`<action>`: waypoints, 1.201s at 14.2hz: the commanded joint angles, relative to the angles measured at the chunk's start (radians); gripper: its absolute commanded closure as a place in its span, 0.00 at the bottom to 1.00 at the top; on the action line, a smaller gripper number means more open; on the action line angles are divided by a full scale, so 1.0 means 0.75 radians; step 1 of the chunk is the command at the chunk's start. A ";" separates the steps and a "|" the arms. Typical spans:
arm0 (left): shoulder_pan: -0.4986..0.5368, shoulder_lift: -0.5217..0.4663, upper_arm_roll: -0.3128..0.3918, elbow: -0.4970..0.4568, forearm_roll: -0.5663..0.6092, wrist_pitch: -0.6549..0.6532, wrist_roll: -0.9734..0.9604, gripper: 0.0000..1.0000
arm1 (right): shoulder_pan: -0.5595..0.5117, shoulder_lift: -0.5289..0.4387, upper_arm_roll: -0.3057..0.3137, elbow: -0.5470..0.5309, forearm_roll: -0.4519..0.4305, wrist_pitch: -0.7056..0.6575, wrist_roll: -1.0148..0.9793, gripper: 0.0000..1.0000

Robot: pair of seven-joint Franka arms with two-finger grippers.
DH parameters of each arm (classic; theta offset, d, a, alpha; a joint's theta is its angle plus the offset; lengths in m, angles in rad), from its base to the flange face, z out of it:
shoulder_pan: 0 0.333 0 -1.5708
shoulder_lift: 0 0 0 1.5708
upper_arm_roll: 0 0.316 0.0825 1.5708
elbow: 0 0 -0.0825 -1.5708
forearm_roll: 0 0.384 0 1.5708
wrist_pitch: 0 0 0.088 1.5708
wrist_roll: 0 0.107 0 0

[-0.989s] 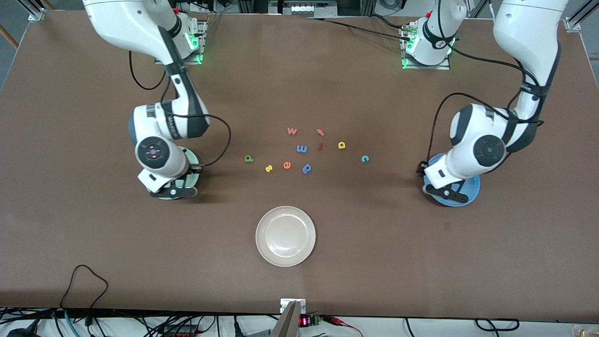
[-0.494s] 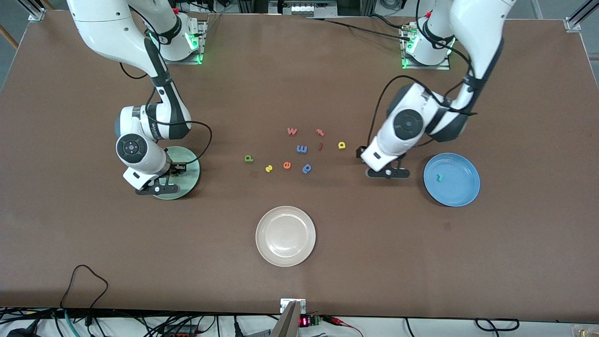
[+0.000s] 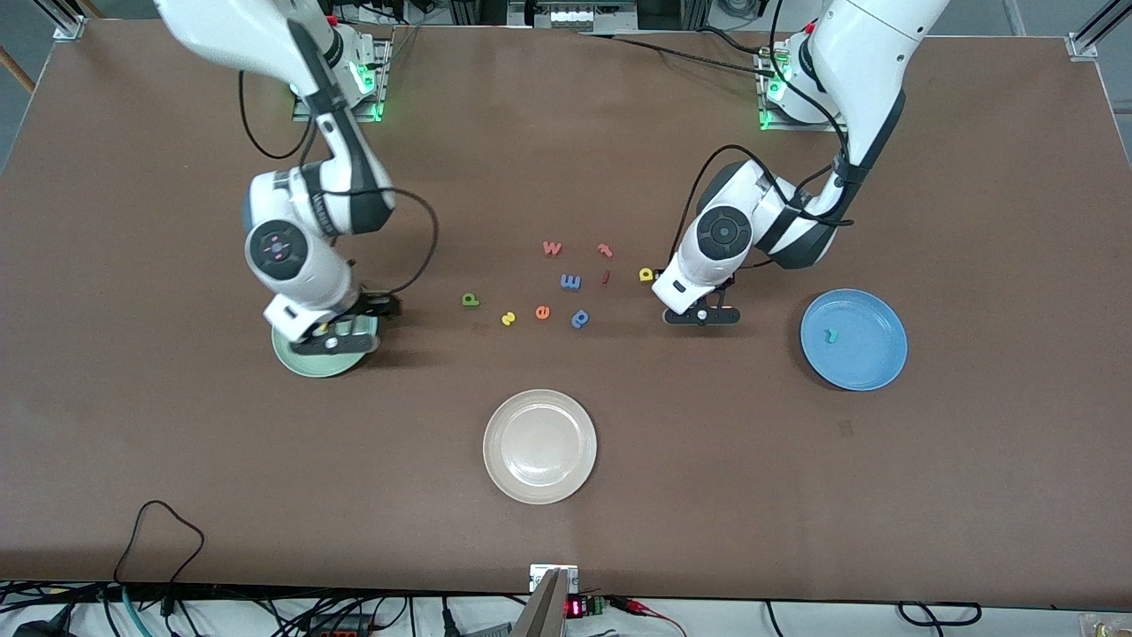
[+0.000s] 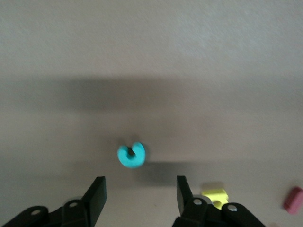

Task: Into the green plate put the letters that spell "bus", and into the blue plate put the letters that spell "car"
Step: 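Grasp cyan c with the left gripper while the right gripper grasps green p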

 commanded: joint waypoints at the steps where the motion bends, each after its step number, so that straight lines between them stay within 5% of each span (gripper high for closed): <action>1: 0.020 0.014 0.000 -0.061 0.053 0.141 -0.021 0.37 | 0.133 0.030 -0.009 0.021 0.087 -0.011 0.042 0.25; 2: 0.031 0.020 0.002 -0.084 0.053 0.200 -0.019 0.39 | 0.168 0.045 -0.009 0.025 0.093 -0.009 0.062 0.31; 7: 0.047 0.020 0.002 -0.123 0.053 0.244 -0.019 0.49 | 0.262 0.137 -0.009 0.049 0.107 0.073 0.266 0.32; 11: 0.057 0.010 0.002 -0.121 0.053 0.240 -0.002 0.87 | 0.295 0.233 -0.009 0.143 0.110 0.079 0.355 0.32; 17: 0.226 -0.127 0.008 -0.031 0.055 -0.089 0.228 0.89 | 0.303 0.296 -0.009 0.170 0.159 0.110 0.361 0.32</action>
